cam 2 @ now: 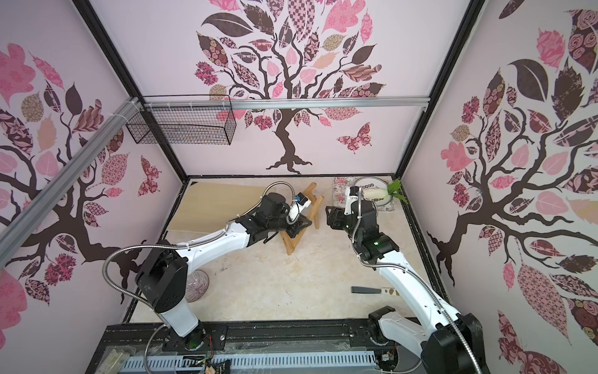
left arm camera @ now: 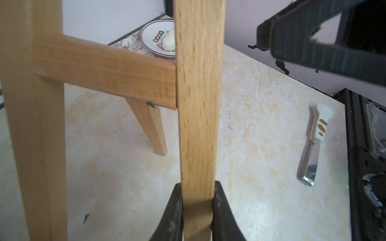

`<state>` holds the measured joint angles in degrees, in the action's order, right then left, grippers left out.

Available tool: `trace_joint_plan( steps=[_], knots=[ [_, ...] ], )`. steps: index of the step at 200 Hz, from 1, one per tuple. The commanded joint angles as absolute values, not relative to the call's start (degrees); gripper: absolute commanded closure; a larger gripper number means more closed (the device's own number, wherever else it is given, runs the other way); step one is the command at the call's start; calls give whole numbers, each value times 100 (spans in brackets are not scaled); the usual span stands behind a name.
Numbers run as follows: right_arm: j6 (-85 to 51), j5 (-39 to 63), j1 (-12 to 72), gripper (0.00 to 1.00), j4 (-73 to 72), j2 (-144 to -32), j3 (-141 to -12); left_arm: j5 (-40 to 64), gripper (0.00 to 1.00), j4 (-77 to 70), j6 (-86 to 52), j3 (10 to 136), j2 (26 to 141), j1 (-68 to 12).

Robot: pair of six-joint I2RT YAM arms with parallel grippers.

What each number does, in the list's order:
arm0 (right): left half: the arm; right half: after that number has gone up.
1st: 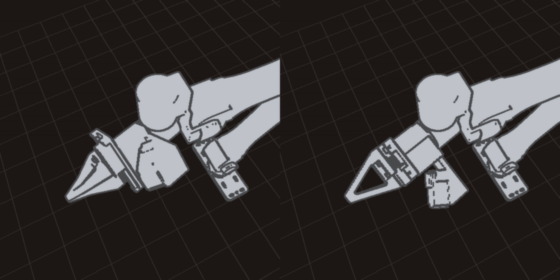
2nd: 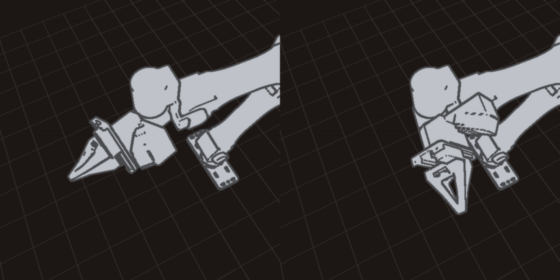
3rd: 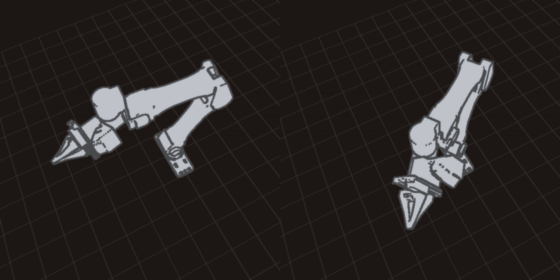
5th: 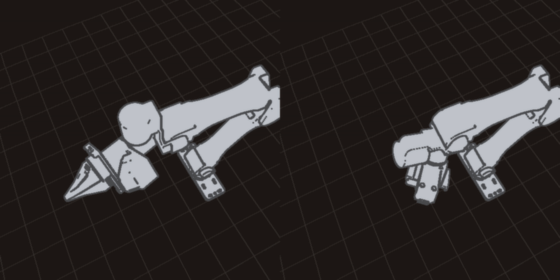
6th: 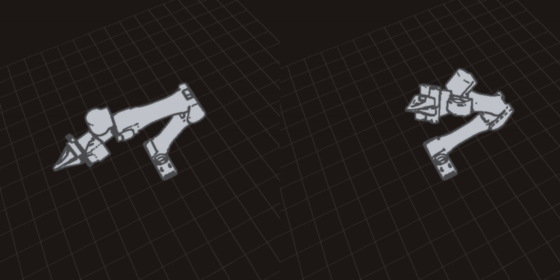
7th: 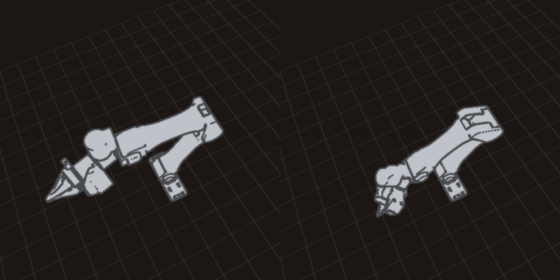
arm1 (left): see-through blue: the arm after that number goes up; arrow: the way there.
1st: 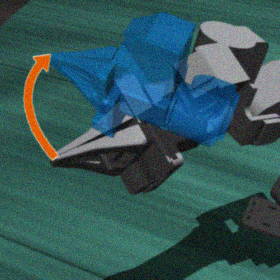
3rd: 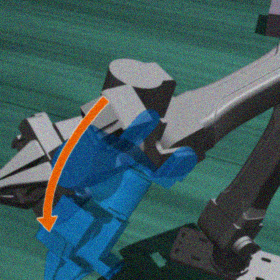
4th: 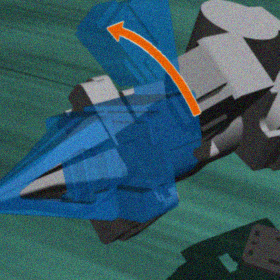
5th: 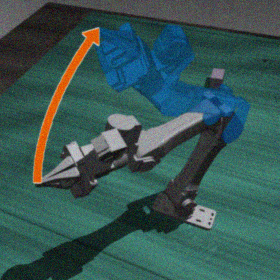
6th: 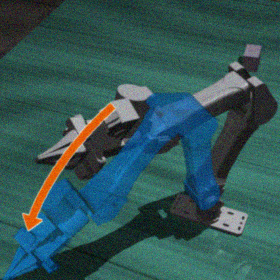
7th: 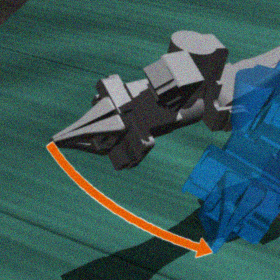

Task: Disassemble the easel
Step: Pick up the easel at the center of the board, then fold up the easel.

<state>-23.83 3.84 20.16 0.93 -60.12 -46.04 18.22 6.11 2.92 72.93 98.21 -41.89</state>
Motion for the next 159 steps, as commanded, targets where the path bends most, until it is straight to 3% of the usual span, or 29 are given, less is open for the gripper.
trace_joint_plan(
  steps=[1,17,41,159],
  knots=[
    [-2294,999,2004,29,-773,-5669,-4442,1975,100,656,325,7694,9441,-4184],
    [-2301,1334,2004,21,-1099,-5566,-4279,2000,100,735,291,7723,9352,-4184],
    [-2533,1509,2004,18,-1198,-5623,-4269,1982,100,794,273,7741,9239,-4185],
    [-3179,2001,2127,17,-1157,-7222,-5391,2074,100,834,146,7985,9130,-4229]
  ],
)
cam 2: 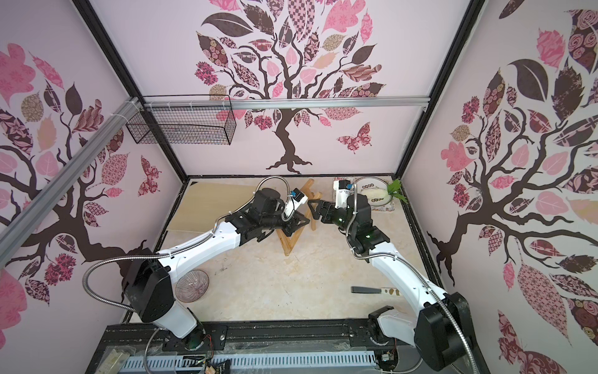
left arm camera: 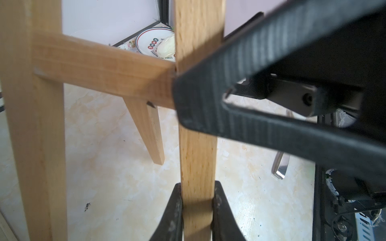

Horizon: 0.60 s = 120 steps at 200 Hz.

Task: Disassemble the easel
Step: Fold up the easel.

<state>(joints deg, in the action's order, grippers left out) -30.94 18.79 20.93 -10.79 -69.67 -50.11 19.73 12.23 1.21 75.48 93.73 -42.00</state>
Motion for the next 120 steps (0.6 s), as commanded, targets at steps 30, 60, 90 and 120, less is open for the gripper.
trace_joint_plan(
  steps=[30,60,90,120],
  knots=[
    [-3316,2107,2138,21,-1116,-7490,-5570,2062,100,762,149,7998,9100,-4239],
    [-3429,2153,2170,25,-1259,-7635,-5590,2083,100,616,101,7972,9080,-4246],
    [-3495,2136,2263,28,-1358,-7768,-5669,2083,100,450,27,7929,9081,-4265],
    [-3551,2105,2311,37,-1426,-7833,-5706,2060,100,353,-8,7919,9098,-4284]
  ],
)
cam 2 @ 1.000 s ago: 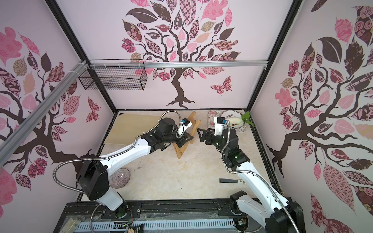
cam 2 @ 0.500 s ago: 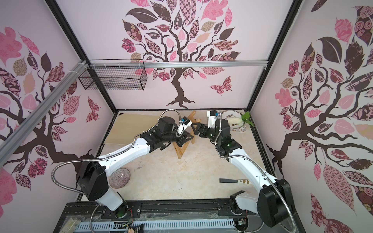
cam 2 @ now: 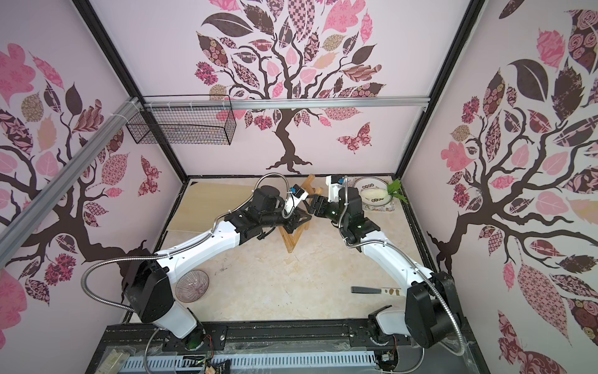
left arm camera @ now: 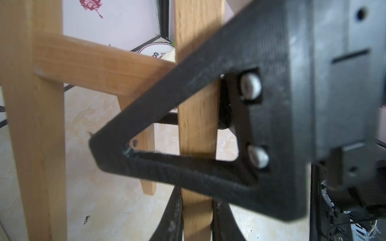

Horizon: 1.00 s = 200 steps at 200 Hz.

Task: Disassemble the easel
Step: Fold up the easel.

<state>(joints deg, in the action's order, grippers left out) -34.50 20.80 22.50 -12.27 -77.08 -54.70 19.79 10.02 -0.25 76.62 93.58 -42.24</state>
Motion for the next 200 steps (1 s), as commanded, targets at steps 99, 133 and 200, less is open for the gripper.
trace_joint_plan(
  steps=[99,133,200],
  knots=[
    [-3457,1986,2346,69,-1802,-7586,-5458,1978,98,185,-34,7576,8993,-4332],
    [-3268,1859,2343,78,-1707,-7414,-5400,2004,81,215,100,7269,8712,-4334],
    [-2928,1706,2346,88,-1389,-7258,-5444,1820,61,668,262,6869,8076,-4331]
  ],
)
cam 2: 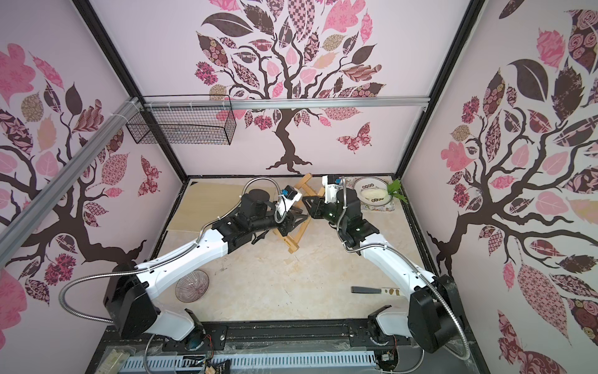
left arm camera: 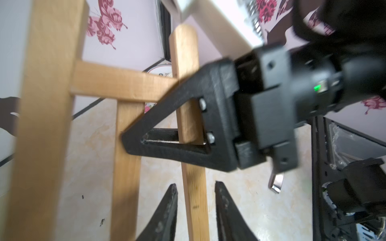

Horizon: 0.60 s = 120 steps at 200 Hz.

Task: Disassemble the easel
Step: Fold up the easel.

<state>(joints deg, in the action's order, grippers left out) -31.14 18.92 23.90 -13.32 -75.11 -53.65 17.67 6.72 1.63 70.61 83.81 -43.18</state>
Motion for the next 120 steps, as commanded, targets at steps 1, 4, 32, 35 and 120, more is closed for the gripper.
trace_joint_plan(
  steps=[1,4,32,35,120],
  knots=[
    [-2927,1705,2347,88,-1389,-7254,-5442,1820,61,677,263,6867,8068,-4332],
    [-2920,1700,2347,88,-1389,-7246,-5444,1824,60,703,258,6860,8050,-4335],
    [-2808,1680,2342,90,-1246,-7239,-5478,1812,54,839,239,6758,7800,-4336],
    [-2790,1667,2345,90,-1207,-7235,-5492,1814,54,850,238,6739,7778,-4337],
    [-1039,1932,2342,93,507,-7171,-6354,2198,43,1200,-402,6369,6945,-3282]
  ],
)
